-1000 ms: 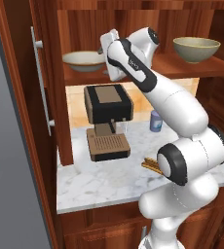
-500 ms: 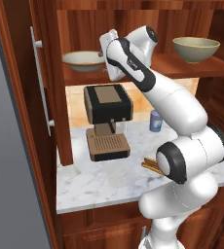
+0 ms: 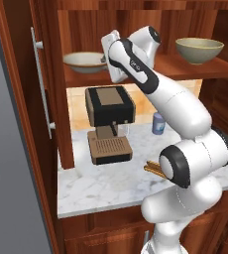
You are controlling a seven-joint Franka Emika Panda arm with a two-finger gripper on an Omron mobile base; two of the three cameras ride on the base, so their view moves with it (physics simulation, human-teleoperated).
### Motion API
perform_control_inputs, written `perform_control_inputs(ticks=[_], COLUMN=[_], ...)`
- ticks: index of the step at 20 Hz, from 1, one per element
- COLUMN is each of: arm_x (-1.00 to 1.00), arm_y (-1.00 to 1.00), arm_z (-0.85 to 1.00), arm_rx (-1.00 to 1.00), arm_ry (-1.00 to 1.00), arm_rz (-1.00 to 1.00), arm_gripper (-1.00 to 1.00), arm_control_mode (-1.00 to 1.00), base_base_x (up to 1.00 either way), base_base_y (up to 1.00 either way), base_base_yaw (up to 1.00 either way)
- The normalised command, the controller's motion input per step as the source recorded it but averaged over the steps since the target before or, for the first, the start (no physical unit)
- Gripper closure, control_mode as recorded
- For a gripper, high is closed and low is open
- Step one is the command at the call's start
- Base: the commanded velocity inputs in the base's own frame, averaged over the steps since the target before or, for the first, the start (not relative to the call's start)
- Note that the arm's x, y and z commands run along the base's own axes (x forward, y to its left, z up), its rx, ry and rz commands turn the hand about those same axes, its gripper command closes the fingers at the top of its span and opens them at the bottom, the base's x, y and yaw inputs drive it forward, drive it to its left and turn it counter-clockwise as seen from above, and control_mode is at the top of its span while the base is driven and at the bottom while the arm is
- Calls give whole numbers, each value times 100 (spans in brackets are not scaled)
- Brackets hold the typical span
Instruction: Pick both bowls and place them on the counter. Then place the hotdog bun in one bowl and place the cake in the other bowl.
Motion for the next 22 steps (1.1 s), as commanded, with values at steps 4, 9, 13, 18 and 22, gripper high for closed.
perform_control_inputs(ticks=[4, 9, 13, 18, 22], arm_x=[-42, -59, -62, -58, -53], arm_y=[0, -2, -17, -26, -22], arm_z=[4, 9, 4, 1, 0], arm_rx=[5, 1, 3, 4, 1], arm_ry=[-3, -7, -4, -1, 0], arm_rz=[0, 0, 0, 0, 0], arm_gripper=[100, 100, 100, 100, 100], arm_control_mode=[-100, -100, -100, -100, -100], base_base_x=[0, 0, 0, 0, 0], base_base_y=[0, 0, 0, 0, 0], base_base_yaw=[0, 0, 0, 0, 0])
